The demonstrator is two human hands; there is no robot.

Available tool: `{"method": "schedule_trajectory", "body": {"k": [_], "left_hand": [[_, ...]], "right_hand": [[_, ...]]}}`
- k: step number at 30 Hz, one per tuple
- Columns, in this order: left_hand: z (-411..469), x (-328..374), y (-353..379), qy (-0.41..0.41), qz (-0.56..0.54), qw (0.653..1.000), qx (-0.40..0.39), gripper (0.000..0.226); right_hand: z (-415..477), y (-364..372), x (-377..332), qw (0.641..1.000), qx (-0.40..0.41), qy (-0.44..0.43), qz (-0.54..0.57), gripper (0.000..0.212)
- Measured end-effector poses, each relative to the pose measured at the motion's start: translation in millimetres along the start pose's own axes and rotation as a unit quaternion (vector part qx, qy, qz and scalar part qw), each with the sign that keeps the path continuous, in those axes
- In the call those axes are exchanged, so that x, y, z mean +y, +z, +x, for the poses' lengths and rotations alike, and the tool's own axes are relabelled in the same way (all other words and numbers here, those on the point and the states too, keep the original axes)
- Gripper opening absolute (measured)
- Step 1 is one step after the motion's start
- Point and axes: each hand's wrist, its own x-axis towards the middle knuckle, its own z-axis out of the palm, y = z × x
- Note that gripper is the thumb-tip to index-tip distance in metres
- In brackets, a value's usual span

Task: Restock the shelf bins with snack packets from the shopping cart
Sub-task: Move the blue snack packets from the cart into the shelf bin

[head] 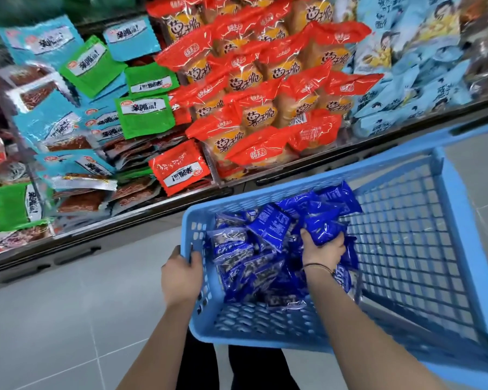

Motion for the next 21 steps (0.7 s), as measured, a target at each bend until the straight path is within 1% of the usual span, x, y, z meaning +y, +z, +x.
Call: {"method": "schedule_trajectory", "body": {"k": [2, 4, 6, 7, 8, 9, 11, 12, 13, 14, 15, 16, 17, 18, 19, 20, 21], "left_hand": [[0, 1, -1, 0.000, -0.006, 1.000, -0.005, 0.017], [-1, 2, -2, 0.003, -0.010, 1.000, -0.008, 0.015], [-4, 5, -4, 0.004, -0.023, 1.000, -0.009, 0.008], [-6, 6, -6, 0.002, -0.035, 0.999, -0.009, 0.006], [-7, 9, -7, -0.005, -0.050, 0.999, -0.008, 0.008], [-10, 12, -8, -0.017, -0.065, 0.998, -0.007, 0.011], [-20, 24, -9, -0.026, -0.085, 0.996, 0.003, 0.018], [-28, 29, -9, 0.002, -0.074, 0.997, 0.024, 0.025], [-38, 37, -9, 0.039, -0.053, 0.997, 0.040, 0.038], [-49, 45, -8, 0.076, -0.044, 0.995, 0.042, 0.053], [-61, 53, -9, 0.105, -0.050, 0.993, 0.024, 0.060], [-69, 60, -9, 0.122, -0.070, 0.990, -0.027, 0.059], [-75, 68, -8, 0.116, -0.100, 0.982, -0.115, 0.054], [-79, 74, -6, 0.088, -0.133, 0.962, -0.224, 0.052], [-79, 78, -4, 0.051, -0.162, 0.932, -0.319, 0.054], [-78, 80, -2, 0.025, -0.172, 0.908, -0.380, 0.056], [-76, 80, -1, 0.008, -0.167, 0.905, -0.391, 0.055]], "right_hand": [[-3, -15, 7, 0.999, -0.028, -0.016, 0.027, 0.077], [-8, -33, 11, 0.997, -0.036, 0.002, 0.068, 0.056], [-13, -53, 12, 0.987, -0.048, 0.053, 0.141, 0.039], [-16, -63, 11, 0.974, -0.075, 0.089, 0.194, 0.035], [-20, -71, 10, 0.952, -0.117, 0.132, 0.251, 0.034], [-24, -79, 7, 0.927, -0.165, 0.164, 0.294, 0.032], [-32, -90, 1, 0.893, -0.247, 0.185, 0.327, 0.021], [-35, -93, -1, 0.883, -0.274, 0.184, 0.335, 0.018], [-39, -95, -4, 0.875, -0.297, 0.175, 0.339, 0.015], [-41, -95, -8, 0.873, -0.316, 0.160, 0.334, 0.013], [-43, -95, -13, 0.875, -0.334, 0.138, 0.321, 0.013], [-46, -94, -17, 0.879, -0.350, 0.120, 0.302, 0.015], [-49, -92, -22, 0.881, -0.360, 0.108, 0.285, 0.018], [-51, -90, -26, 0.881, -0.370, 0.102, 0.277, 0.025], [-54, -87, -28, 0.878, -0.380, 0.096, 0.275, 0.030], [-58, -84, -30, 0.870, -0.393, 0.090, 0.282, 0.032], [-61, -81, -32, 0.863, -0.403, 0.092, 0.292, 0.033]]}}
